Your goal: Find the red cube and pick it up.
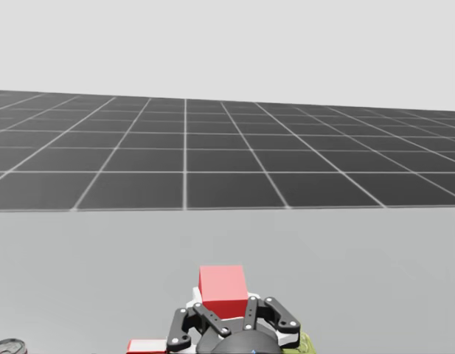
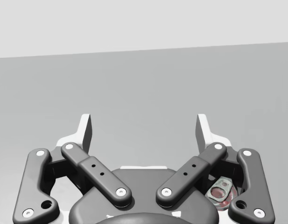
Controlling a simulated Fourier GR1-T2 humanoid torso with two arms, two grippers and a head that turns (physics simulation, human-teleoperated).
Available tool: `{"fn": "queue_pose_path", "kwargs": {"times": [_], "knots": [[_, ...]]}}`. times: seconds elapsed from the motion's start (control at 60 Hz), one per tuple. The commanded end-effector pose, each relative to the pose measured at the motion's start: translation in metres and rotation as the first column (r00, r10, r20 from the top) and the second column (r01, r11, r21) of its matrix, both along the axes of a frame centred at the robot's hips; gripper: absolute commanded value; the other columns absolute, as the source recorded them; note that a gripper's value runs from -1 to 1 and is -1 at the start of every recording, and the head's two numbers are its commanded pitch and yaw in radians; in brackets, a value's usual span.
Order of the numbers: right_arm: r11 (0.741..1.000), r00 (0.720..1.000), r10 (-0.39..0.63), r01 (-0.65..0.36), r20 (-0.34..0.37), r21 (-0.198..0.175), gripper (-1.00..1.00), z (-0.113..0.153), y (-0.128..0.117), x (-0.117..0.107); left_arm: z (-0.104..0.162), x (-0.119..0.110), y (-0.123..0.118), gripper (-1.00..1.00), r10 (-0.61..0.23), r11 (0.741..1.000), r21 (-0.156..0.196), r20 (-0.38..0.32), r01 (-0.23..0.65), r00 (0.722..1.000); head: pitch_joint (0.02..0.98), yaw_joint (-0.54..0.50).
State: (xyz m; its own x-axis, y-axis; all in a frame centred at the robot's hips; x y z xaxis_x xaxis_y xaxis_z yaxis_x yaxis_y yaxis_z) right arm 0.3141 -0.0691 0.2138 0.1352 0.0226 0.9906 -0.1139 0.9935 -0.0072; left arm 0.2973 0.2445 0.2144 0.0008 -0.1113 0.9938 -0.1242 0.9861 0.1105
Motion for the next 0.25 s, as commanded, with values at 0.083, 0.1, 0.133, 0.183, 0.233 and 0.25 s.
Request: {"fn": "queue_pose_path", "kwargs": {"times": [0.083,0.1,0.133,0.183,0.233,0.25], "knots": [[0.995,0.986,-0.097,0.097,0.137,0.001,1.00,0.064,-0.011,0.013,0.000,0.000,0.000,-1.00,0.001,1.000,-0.002,0.000,-0.001,1.000,0.357,-0.12],[0.995,0.984,-0.097,0.097,0.152,0.006,1.00,0.072,-0.012,0.013,0.000,0.000,0.000,-1.00,0.001,1.000,-0.002,0.000,-0.001,1.000,0.355,-0.12],[0.995,0.982,-0.096,0.097,0.165,0.006,1.00,0.077,-0.013,0.013,0.000,0.000,0.000,-1.00,0.001,1.000,-0.001,0.000,-0.001,1.000,0.355,-0.12],[0.995,0.975,-0.096,0.098,0.200,0.002,1.00,0.089,-0.017,0.012,0.000,0.000,0.000,-1.00,0.001,1.000,-0.002,0.000,-0.001,1.000,0.353,-0.12],[0.995,0.965,-0.097,0.098,0.242,0.009,1.00,0.106,-0.023,0.009,0.000,0.000,0.000,-1.00,0.002,1.000,-0.002,0.000,-0.002,1.000,0.352,-0.12],[0.995,0.963,-0.097,0.098,0.250,0.011,1.00,0.109,-0.024,0.008,0.000,0.000,0.000,-1.00,0.003,1.000,-0.002,0.000,-0.003,1.000,0.352,-0.11]]}}
